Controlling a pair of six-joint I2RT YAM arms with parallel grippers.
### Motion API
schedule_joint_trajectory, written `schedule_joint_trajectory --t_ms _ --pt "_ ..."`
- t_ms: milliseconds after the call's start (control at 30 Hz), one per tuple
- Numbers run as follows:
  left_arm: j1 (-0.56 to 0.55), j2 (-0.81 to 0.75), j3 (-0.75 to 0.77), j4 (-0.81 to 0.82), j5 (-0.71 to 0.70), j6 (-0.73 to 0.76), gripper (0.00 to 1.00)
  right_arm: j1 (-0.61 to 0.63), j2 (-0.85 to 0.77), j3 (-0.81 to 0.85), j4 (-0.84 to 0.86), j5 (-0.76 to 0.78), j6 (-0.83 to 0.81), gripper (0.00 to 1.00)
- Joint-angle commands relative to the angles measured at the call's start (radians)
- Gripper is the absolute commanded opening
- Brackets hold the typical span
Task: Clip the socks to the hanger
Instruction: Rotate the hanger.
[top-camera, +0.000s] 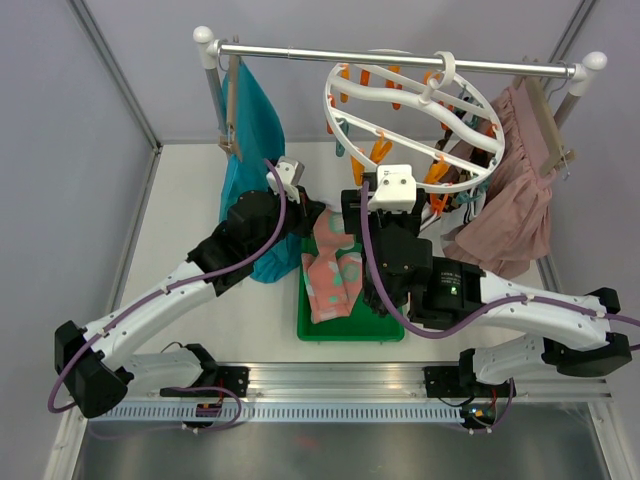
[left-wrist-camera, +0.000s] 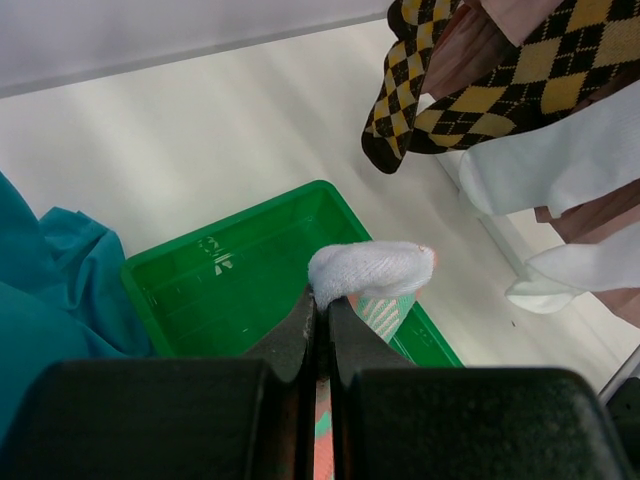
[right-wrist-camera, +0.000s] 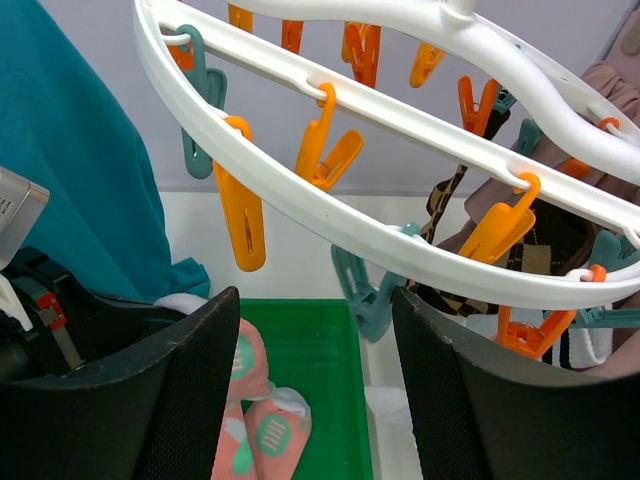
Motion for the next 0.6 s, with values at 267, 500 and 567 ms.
schedule_joint_trajectory --t_ms 267,500,567 --pt "0.004 0.0 0.023 0.02 0.026 0.015 0.02 0.005 -0.012 0.007 0.075 0.263 -0.088 0.71" --pt "0.004 0.0 0.023 0.022 0.028 0.015 0.02 -0.019 0.004 0.005 0.101 0.266 -0.141 0.71" --pt "0.004 0.0 0.023 0.022 0.028 0.017 0.02 -0.033 0.014 0.007 0.105 0.272 -0.149 0.71"
